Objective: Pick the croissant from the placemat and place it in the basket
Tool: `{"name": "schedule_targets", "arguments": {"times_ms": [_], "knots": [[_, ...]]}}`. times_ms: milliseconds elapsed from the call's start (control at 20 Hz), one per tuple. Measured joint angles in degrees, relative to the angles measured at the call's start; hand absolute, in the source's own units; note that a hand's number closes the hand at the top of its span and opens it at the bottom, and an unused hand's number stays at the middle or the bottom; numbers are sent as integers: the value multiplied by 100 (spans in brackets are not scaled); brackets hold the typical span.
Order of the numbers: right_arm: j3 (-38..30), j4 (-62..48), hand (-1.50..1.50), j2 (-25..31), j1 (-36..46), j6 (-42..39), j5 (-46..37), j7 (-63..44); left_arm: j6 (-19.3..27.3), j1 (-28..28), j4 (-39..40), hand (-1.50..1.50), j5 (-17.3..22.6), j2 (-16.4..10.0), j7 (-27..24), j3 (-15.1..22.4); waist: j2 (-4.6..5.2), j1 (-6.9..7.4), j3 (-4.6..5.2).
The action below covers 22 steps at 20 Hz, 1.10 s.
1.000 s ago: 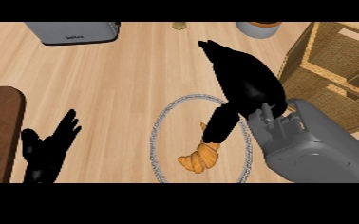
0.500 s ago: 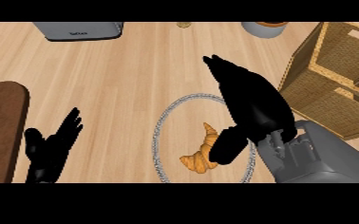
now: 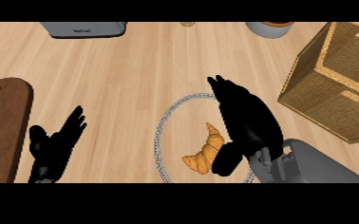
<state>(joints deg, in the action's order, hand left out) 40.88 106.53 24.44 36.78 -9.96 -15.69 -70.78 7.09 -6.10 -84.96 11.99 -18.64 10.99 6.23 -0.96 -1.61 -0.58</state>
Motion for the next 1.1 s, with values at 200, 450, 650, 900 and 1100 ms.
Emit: {"name": "schedule_targets", "arguments": {"times_ms": [200,450,650,900,1100], "knots": [[144,-11,-150,-110,-287,68,-249,26,-28,33,31,0,-12,-11,12,-30,6,33,-9],[299,-68,-150,-327,-625,198,-700,98,-53,45,45,0,-42,5,-5,-34,13,61,-10],[345,-184,-150,-317,-973,261,-1031,318,-52,53,3,0,-58,22,63,-34,22,79,-12],[261,-341,-150,-553,-1114,304,-1317,393,-10,49,-22,0,-142,108,46,13,29,111,-11],[230,-458,-150,-711,-1263,336,-1561,485,-34,65,-10,0,-157,97,82,-19,29,120,-16]]}}
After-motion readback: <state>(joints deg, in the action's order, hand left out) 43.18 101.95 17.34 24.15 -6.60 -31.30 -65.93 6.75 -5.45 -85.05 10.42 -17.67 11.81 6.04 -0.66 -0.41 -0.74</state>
